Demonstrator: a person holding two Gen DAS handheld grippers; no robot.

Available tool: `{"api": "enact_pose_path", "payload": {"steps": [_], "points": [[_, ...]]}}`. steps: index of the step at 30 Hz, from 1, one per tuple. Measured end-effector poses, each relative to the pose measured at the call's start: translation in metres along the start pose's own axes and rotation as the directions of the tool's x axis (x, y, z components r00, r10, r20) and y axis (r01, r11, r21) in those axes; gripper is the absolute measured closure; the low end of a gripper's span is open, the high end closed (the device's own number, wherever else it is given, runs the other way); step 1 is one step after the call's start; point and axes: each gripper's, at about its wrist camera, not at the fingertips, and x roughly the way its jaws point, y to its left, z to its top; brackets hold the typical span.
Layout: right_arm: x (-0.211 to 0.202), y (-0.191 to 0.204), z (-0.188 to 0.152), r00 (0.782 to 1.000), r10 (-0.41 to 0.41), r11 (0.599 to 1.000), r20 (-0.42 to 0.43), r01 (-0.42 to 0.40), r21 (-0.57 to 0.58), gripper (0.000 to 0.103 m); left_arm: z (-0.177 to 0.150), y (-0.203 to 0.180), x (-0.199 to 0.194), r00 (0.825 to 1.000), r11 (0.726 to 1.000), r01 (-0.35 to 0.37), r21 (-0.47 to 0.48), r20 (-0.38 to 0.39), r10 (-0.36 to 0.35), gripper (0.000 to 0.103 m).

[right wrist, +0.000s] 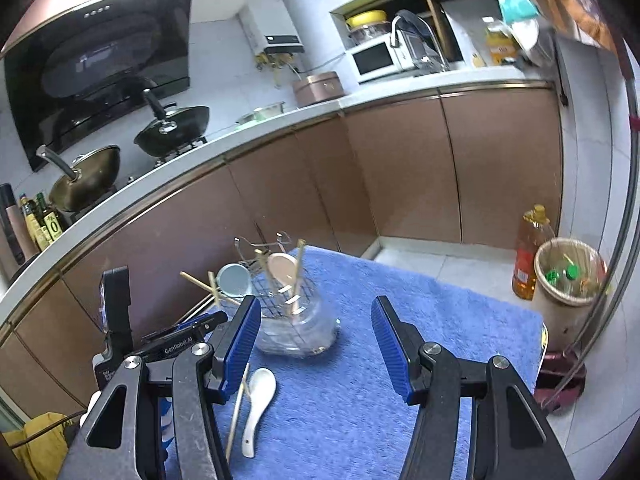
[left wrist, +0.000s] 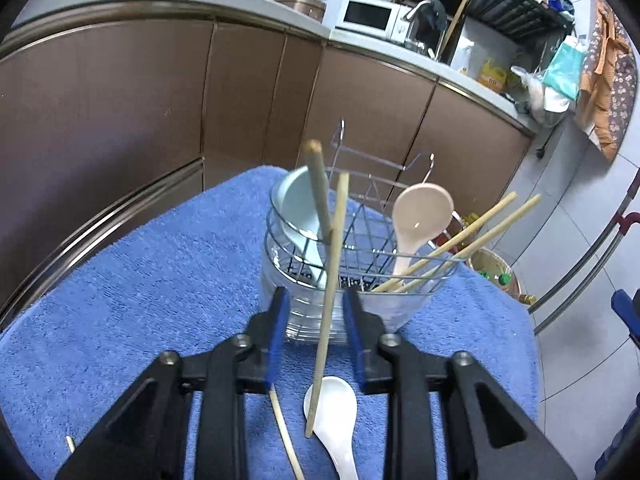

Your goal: Organize utensils

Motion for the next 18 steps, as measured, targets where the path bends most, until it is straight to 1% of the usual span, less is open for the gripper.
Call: {"api": "enact_pose_path", "payload": {"steps": [2,3,5,9,13,15,17,18], "points": [[0.003,-0.007,-0.004,1.0,-0.003,1.0,-0.011,0.003,0.017,0.048,0.0,-0.001,0.006,1.0,1.0,0.004,0.002,-0.022,-0.004,0.098],[0.005,-0.01,-0.005,1.0,-0.004,1.0,-0.016,0.004,0.025,0.048,0.0,-0.003,0.01,0.999,1.0,0.0,0.006,-0.036,0.0,0.098],[0.006,-0.015,-0.009,1.0,-0.007,0.999,-0.025,0.008,0.037,0.048,-0.001,-0.005,0.011,0.999,1.0,-0.015,0.017,-0.034,0.015,0.098],[0.006,-0.022,-0.013,0.999,-0.011,0.998,-0.032,0.013,0.058,0.048,-0.002,-0.006,-0.001,1.0,1.0,0.012,0.013,-0.027,-0.012,0.099],[0.002,-0.026,-0.016,0.999,-0.015,0.998,-0.031,0.017,0.063,0.048,0.001,-0.012,-0.036,0.998,0.998,0.049,0.031,0.041,-0.05,0.099],[0.002,-0.028,-0.016,0.999,-0.015,0.997,-0.028,0.017,0.069,0.048,0.008,-0.018,-0.056,0.993,0.998,0.055,0.04,0.105,-0.059,0.099],[0.001,-0.031,-0.017,1.0,-0.014,0.997,-0.026,0.016,0.079,0.048,0.023,-0.023,-0.076,0.981,0.998,0.055,0.037,0.185,-0.061,0.099],[0.002,-0.033,-0.018,1.0,-0.013,0.996,-0.026,0.016,0.084,0.048,0.033,-0.026,-0.087,0.971,0.998,0.057,0.032,0.23,-0.062,0.099]]}}
